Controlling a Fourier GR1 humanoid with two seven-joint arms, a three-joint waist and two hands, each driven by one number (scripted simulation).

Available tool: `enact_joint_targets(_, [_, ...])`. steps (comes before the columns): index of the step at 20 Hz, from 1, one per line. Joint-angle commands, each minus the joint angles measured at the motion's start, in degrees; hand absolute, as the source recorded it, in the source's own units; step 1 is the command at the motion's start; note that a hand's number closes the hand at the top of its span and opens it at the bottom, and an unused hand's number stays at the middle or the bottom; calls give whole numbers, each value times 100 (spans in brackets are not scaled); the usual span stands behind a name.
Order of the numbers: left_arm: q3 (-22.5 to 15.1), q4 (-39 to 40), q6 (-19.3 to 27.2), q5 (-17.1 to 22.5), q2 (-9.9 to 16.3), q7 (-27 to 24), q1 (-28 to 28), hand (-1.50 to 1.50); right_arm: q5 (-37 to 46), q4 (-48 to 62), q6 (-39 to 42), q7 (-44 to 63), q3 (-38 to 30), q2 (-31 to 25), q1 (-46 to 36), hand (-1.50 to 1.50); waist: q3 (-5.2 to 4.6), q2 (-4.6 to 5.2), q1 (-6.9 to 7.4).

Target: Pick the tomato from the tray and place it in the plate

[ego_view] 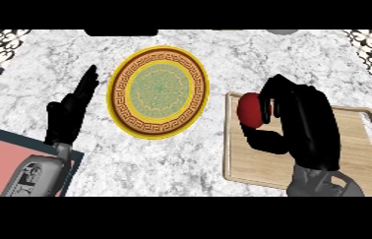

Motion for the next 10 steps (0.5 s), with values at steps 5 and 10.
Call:
enact_joint_targets(5, [88,175,-105,48,-146,-30,-323,0,-890,1735,-650,1144,601,308,-1847,150,-52,71,136])
enact_joint_targets(10, [23,474,-1,-129,-292,-161,-484,0,-1452,2955,-1329,1393,914,313,-2832,150,-51,71,139])
